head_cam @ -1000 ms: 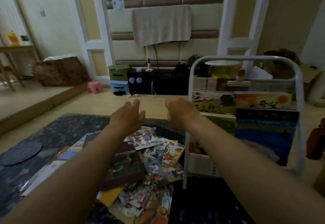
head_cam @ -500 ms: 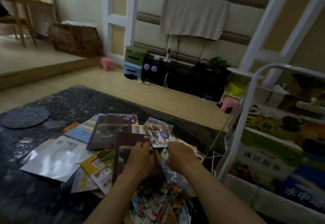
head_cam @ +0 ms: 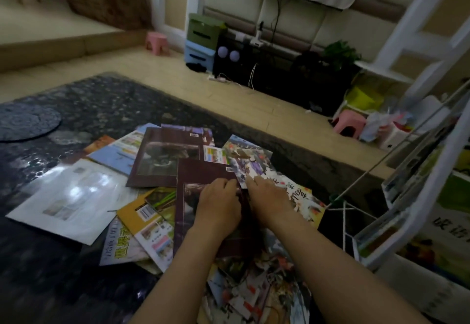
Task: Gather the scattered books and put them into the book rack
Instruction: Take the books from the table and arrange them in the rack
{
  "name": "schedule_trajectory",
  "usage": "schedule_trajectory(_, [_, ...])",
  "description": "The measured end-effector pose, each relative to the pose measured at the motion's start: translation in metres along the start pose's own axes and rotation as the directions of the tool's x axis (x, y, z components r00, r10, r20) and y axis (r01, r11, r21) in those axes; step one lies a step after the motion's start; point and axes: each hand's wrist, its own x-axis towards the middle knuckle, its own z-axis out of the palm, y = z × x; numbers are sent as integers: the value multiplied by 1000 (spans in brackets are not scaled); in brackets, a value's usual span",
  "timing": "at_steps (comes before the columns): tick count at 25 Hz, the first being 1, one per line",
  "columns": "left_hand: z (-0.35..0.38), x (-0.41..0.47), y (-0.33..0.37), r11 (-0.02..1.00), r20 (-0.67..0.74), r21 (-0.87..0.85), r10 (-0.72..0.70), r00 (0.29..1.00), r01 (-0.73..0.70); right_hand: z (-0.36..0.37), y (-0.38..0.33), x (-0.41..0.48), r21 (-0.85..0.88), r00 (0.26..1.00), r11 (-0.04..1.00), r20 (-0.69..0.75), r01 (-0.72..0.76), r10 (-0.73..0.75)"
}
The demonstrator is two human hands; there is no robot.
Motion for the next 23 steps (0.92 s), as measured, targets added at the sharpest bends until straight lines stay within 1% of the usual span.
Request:
schedule_trajectory(2, [2,-4,-2,998,29,66,6,1000,-8,6,-1,5,-33,1000,999,1,9,-9])
schedule_trajectory(4, [2,-5,-3,997,30,82,7,1000,-9,10,-2,8,-52,1000,999,-27,14,-16])
schedule_trajectory(9, [1,-6,-2,998,25,65,-1,1000,-1,9,0,11,-102,991,991,-100,82,-93])
schedule_trajectory(14, [-2,-4,-4,1000,60,20,-14,998,13,-1,1,8,-186,977,974,-146,128,-156])
schedule_trajectory(17, [-4,-3,-6,999,71,-17,-29,997,31,-8,5,7,-167,975,980,-176,109,-139])
schedule_trajectory(18, [-5,-3,-7,999,68,-38,-35,997,38,-11,7,8,-128,976,989,-193,80,-104])
schedule_trajectory(19, [-6,-3,-7,997,61,-64,-41,997,45,-14,10,10,-47,975,998,-218,37,-47])
schedule_trajectory(20, [-8,-2,-7,994,51,-95,-46,998,50,-16,13,11,81,970,997,-242,-7,27])
schedule_trajectory(21, [-9,-2,-7,990,38,-132,-49,998,54,-20,15,10,239,963,970,-248,-47,107])
schedule_trajectory(23, [-12,-1,-8,977,4,-209,-50,999,50,-30,20,6,543,941,836,-235,-81,243])
